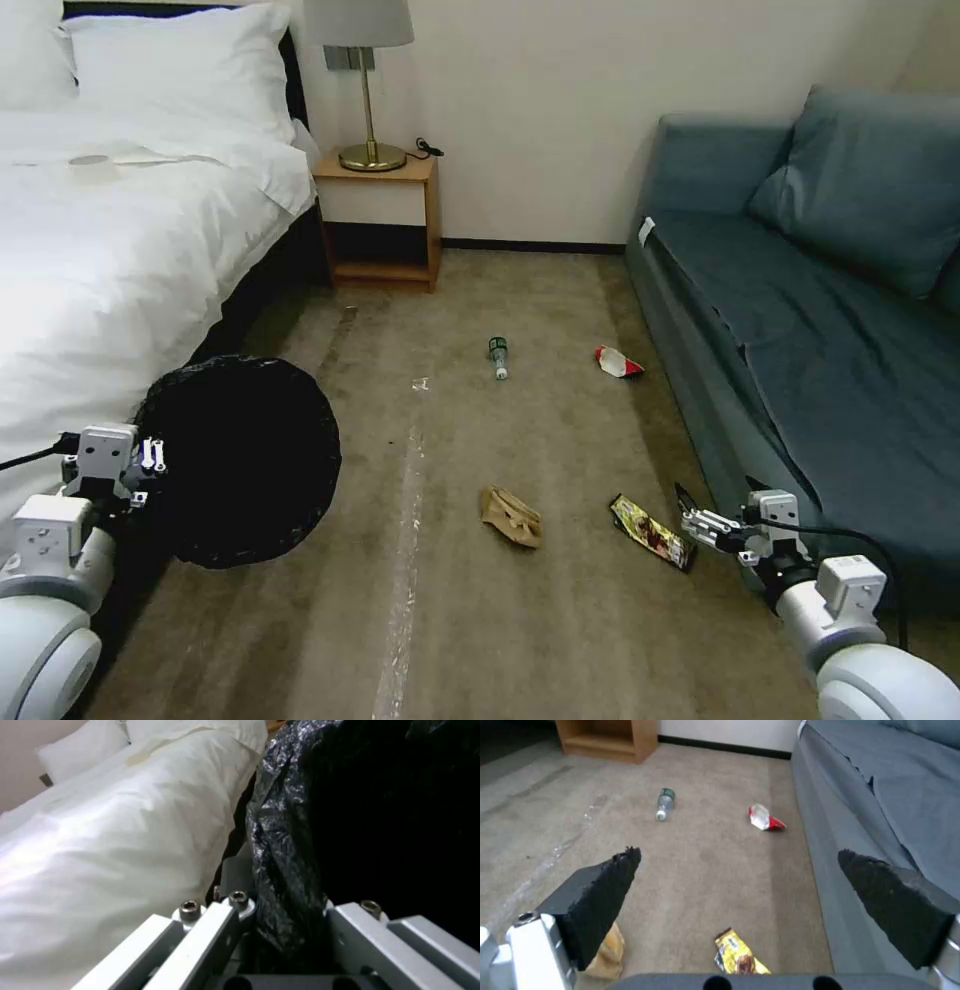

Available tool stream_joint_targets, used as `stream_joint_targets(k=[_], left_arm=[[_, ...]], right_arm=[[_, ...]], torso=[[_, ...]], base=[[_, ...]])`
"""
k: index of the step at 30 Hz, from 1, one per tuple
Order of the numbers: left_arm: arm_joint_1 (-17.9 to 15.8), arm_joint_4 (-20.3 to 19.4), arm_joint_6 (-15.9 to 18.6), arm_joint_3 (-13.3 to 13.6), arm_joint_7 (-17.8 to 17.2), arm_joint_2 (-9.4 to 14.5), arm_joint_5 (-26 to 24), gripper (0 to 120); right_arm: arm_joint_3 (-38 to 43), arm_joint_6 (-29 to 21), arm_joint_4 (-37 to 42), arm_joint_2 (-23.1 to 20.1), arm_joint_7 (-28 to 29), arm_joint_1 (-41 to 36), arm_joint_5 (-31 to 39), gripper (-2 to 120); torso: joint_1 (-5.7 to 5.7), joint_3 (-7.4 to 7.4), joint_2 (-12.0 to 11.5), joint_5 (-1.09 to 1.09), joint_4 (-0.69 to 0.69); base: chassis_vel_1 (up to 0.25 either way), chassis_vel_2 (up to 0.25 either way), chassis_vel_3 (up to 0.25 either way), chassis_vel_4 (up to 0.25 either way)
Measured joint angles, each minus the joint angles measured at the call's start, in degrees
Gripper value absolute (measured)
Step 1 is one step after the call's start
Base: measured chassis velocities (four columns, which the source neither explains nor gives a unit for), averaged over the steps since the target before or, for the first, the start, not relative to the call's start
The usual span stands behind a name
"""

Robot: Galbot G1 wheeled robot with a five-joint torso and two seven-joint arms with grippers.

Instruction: Pick up the trash bin, then pick up the garbage on the floor and place it into the trash bin.

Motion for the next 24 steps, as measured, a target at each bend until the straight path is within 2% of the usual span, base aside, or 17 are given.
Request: stream_joint_targets(k=[24], left_arm=[[-0.12,0.0,-0.71,0.17,0.39,-0.1,0.02,5]], right_arm=[[0.0,0.16,-0.21,-0.06,0.12,-0.03,-0.45,100]], torso=[[0.0,0.0,0.0,0.0,0.0]], base=[[-0.097,0.096,0.101,-0.095]])
